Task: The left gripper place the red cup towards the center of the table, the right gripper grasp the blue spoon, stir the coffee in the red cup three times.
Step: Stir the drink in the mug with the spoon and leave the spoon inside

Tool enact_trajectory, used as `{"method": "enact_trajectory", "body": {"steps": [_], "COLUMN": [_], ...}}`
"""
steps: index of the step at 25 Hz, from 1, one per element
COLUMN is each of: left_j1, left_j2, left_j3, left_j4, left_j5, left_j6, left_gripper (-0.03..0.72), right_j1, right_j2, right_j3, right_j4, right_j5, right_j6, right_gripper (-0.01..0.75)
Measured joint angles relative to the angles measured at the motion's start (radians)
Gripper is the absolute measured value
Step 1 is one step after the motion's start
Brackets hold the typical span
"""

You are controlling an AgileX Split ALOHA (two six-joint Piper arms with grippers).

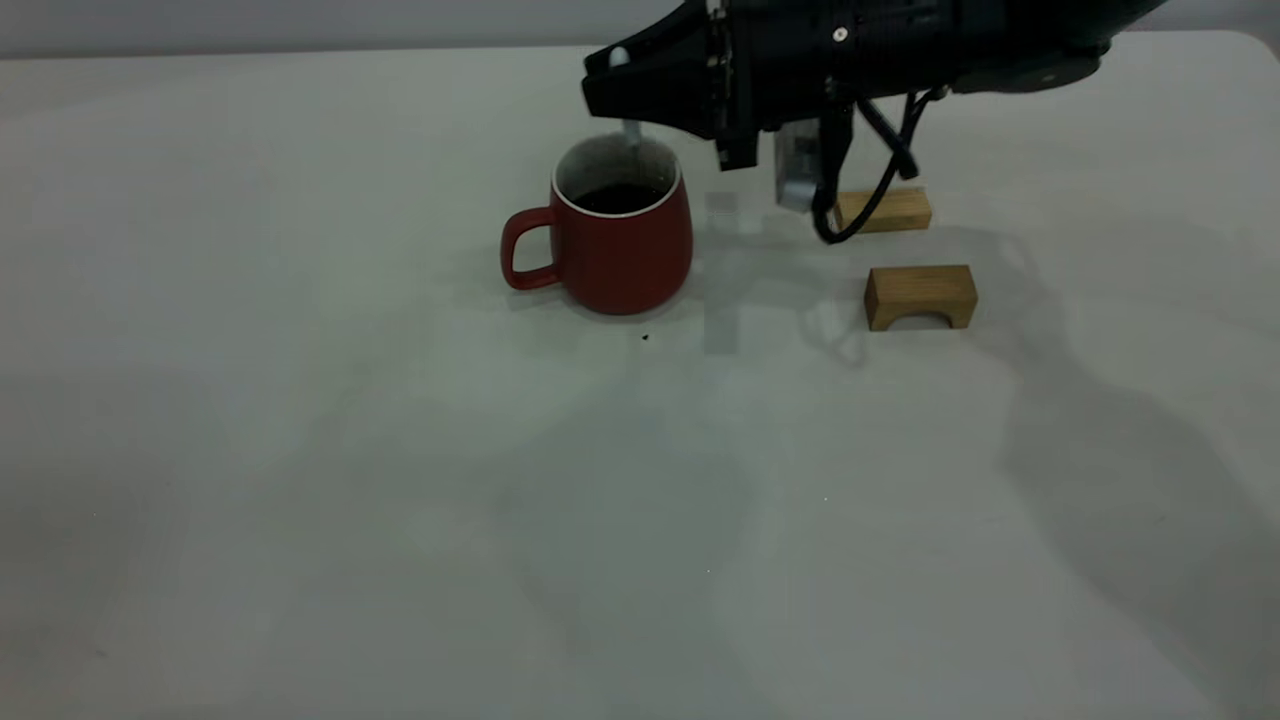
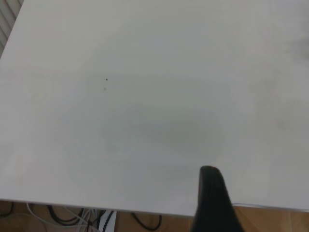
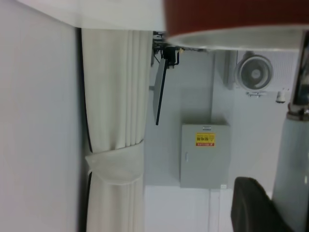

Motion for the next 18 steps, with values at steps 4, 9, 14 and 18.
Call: {"method": "enact_trajectory", "body": {"steps": [4, 9, 14, 18], "left_j1": [0.000, 0.000, 0.000, 0.000], "left_j2": [0.000, 0.000, 0.000, 0.000], "left_j3": [0.000, 0.000, 0.000, 0.000], "left_j4": [0.000, 0.000, 0.000, 0.000], "left_j5": [0.000, 0.000, 0.000, 0.000], "left_j6": [0.000, 0.000, 0.000, 0.000], "left_gripper": [0.551, 0.551, 0.551, 0.551], "right_j1": [0.038, 0.046, -0.013, -0.046], "right_j2": [0.011, 0.044, 0.045, 0.004], "right_j3": [-0.033, -0.117, -0.117, -0.027], "right_j4": [0.004, 0.004, -0.032, -0.068], "right_j5": [-0.001, 0.000, 0.001, -0.001], "right_j6": [0.000, -0.002, -0.006, -0.006], "right_gripper": [0.136, 0.136, 0.136, 0.136]}}
